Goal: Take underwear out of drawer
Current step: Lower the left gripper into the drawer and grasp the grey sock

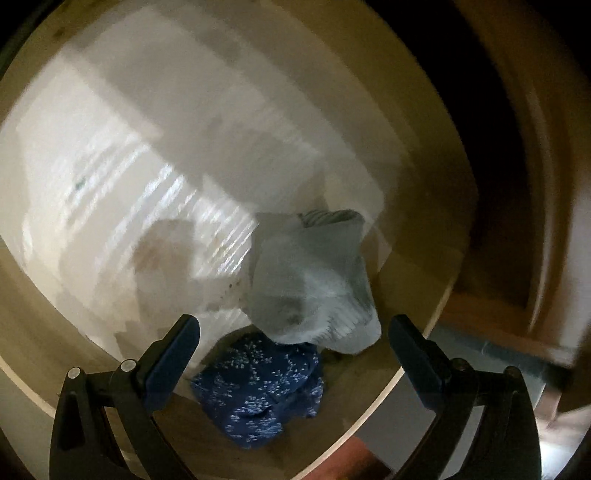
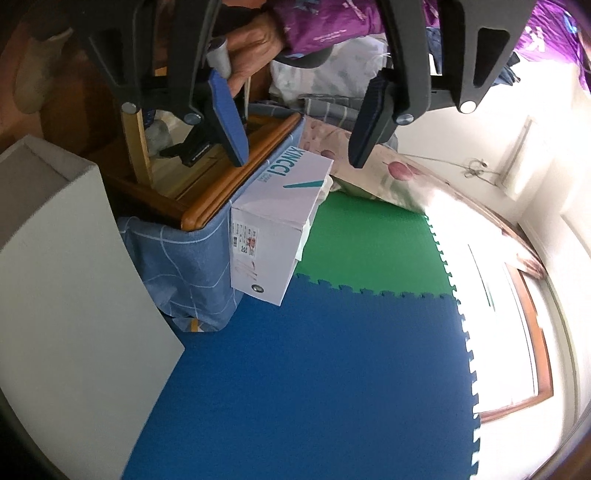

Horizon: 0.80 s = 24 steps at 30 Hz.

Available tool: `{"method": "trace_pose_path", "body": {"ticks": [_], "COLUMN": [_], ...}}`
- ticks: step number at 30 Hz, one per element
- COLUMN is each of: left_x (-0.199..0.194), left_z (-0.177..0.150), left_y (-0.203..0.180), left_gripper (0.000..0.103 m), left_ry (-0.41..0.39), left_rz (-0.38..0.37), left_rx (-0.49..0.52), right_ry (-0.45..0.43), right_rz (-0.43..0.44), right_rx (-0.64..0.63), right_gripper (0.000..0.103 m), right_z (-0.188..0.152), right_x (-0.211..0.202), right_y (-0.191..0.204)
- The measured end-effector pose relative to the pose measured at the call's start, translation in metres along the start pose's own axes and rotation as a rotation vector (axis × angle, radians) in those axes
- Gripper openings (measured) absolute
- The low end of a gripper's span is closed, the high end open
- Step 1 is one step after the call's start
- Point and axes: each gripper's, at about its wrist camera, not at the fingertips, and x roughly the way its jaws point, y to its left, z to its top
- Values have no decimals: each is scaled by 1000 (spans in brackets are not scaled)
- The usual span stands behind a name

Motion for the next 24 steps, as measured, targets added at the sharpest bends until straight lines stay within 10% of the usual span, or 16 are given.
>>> {"method": "trace_pose_path", "body": {"ticks": [7,17,20,22,24], "left_x": [16,32,32,24,24], "left_z": [13,17,18,18,20], "left_y": [16,-24,-29,-33,-40], "left_gripper": [101,99,80,33,29], "left_ry": [-16,11,21,-9,6], "left_rz": [41,148,172,162,121], "left_rx": [-166,-85,-78,-42,6], "right_ry": [0,-2,-15,-20,-23], "right_rz": [33,73,78,75,84], "right_rx": [47,147,174,190,209], "right_gripper": [60,63,67,67,67], "right_z": [2,4,4,5,5], "right_x": [-1,2,1,0,0], "right_y": [-7,-25,-30,-33,-35]}}
